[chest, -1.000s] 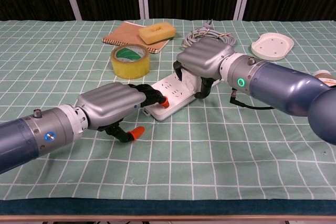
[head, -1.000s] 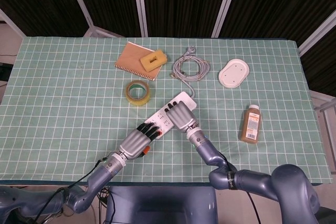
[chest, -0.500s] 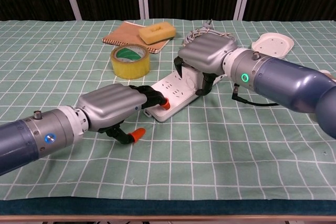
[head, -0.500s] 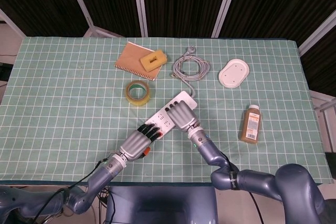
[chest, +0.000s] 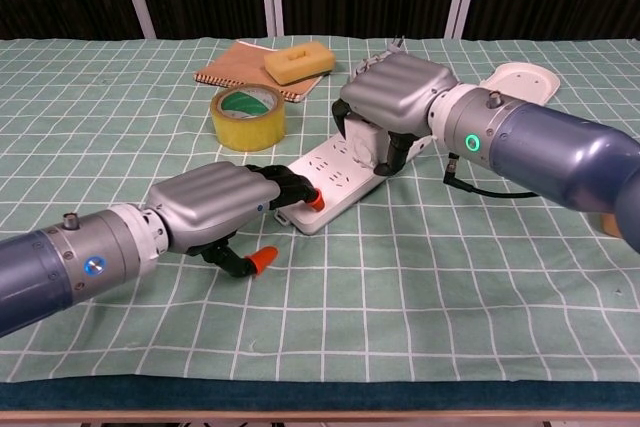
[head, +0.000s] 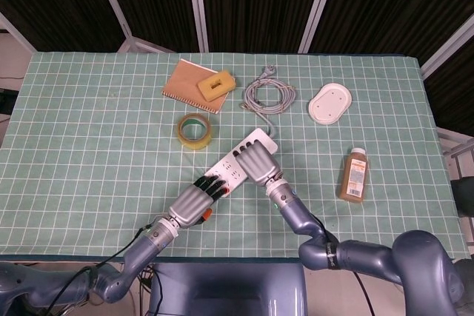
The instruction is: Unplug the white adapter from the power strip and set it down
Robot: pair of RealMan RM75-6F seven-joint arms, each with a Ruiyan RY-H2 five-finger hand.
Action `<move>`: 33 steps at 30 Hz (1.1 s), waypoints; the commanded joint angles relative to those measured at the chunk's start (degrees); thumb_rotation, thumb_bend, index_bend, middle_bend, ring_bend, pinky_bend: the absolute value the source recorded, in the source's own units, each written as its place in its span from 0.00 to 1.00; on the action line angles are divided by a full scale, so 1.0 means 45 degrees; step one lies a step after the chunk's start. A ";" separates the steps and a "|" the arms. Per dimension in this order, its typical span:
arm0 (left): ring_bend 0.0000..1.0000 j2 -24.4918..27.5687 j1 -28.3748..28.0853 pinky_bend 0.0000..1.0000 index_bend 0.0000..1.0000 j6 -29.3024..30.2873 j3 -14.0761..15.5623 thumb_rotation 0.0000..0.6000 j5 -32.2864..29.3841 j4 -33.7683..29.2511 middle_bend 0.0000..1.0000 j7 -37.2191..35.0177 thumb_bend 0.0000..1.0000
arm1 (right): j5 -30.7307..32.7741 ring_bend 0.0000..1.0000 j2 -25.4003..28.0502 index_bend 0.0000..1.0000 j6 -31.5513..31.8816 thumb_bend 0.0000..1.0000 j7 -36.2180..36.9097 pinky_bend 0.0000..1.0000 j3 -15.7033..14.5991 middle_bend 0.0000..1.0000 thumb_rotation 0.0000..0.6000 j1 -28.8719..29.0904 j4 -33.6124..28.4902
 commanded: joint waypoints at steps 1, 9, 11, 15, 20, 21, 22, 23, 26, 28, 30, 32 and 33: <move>0.06 -0.0026 -0.0016 0.22 0.18 -0.0015 -0.0018 1.00 -0.0024 0.0006 0.15 -0.0010 0.46 | -0.0027 0.46 0.0019 0.66 0.0056 0.82 -0.0067 0.55 -0.0101 0.49 1.00 -0.0051 -0.0107; 0.06 0.0047 0.0020 0.22 0.18 0.0081 0.0007 1.00 0.0011 -0.0071 0.15 -0.0094 0.46 | -0.0235 0.46 0.0074 0.66 0.0446 0.82 -0.0167 0.55 -0.0023 0.49 1.00 -0.0054 -0.0370; 0.06 0.0109 0.0039 0.22 0.18 0.0111 0.0001 1.00 0.0008 -0.0079 0.15 -0.0132 0.46 | -0.0291 0.46 0.0181 0.66 0.0604 0.82 -0.0250 0.55 0.0094 0.49 1.00 -0.0020 -0.0581; 0.06 0.0212 0.0064 0.22 0.18 0.0235 -0.0092 1.00 0.0027 -0.0149 0.15 -0.0261 0.46 | -0.0353 0.46 0.0580 0.66 0.1058 0.82 -0.0589 0.55 0.0397 0.49 1.00 0.0029 -0.1328; 0.06 0.0338 0.0050 0.22 0.18 0.0485 -0.0309 1.00 0.0147 -0.0346 0.15 -0.0421 0.46 | -0.0388 0.46 0.1133 0.66 0.1628 0.82 -0.1161 0.55 0.0598 0.49 1.00 -0.0008 -0.2290; 0.06 0.0372 0.0052 0.22 0.18 0.0607 -0.0414 1.00 0.0185 -0.0420 0.15 -0.0488 0.46 | -0.0404 0.46 0.1251 0.66 0.1762 0.82 -0.1297 0.55 0.0605 0.49 1.00 -0.0038 -0.2472; 0.06 0.0413 0.0054 0.22 0.18 0.0727 -0.0513 1.00 0.0229 -0.0490 0.15 -0.0561 0.46 | -0.0406 0.46 0.1350 0.66 0.1914 0.82 -0.1414 0.55 0.0620 0.49 1.00 -0.0080 -0.2638; 0.06 0.0460 0.0061 0.21 0.18 0.0860 -0.0625 1.00 0.0269 -0.0566 0.15 -0.0645 0.44 | -0.0416 0.46 0.1447 0.66 0.2090 0.82 -0.1509 0.55 0.0641 0.49 1.00 -0.0133 -0.2800; 0.06 0.0702 0.0110 0.21 0.18 0.1388 -0.1085 1.00 0.0389 -0.0879 0.15 -0.0993 0.40 | -0.0397 0.46 0.1776 0.66 0.2491 0.82 -0.1783 0.56 0.0622 0.49 1.00 -0.0319 -0.3242; 0.06 0.0979 0.0181 0.21 0.18 0.1812 -0.1427 1.00 0.0470 -0.1176 0.15 -0.1254 0.37 | -0.0290 0.46 0.2047 0.64 0.2767 0.82 -0.1945 0.58 0.0608 0.49 1.00 -0.0503 -0.3523; 0.06 0.1293 0.0251 0.21 0.18 0.2164 -0.1730 1.00 0.0508 -0.1448 0.15 -0.1433 0.35 | -0.0185 0.46 0.2262 0.63 0.2979 0.82 -0.2062 0.61 0.0582 0.49 1.00 -0.0664 -0.3725; 0.06 0.1737 0.0371 0.20 0.17 0.2509 -0.2094 1.00 0.0428 -0.1896 0.14 -0.1714 0.33 | -0.0105 0.45 0.2505 0.62 0.3168 0.82 -0.2153 0.64 0.0487 0.49 1.00 -0.0857 -0.3943; 0.06 0.1968 0.0431 0.20 0.17 0.2637 -0.2230 1.00 0.0388 -0.2118 0.14 -0.1824 0.33 | -0.0088 0.44 0.2629 0.62 0.3249 0.82 -0.2185 0.65 0.0413 0.49 1.00 -0.0960 -0.4038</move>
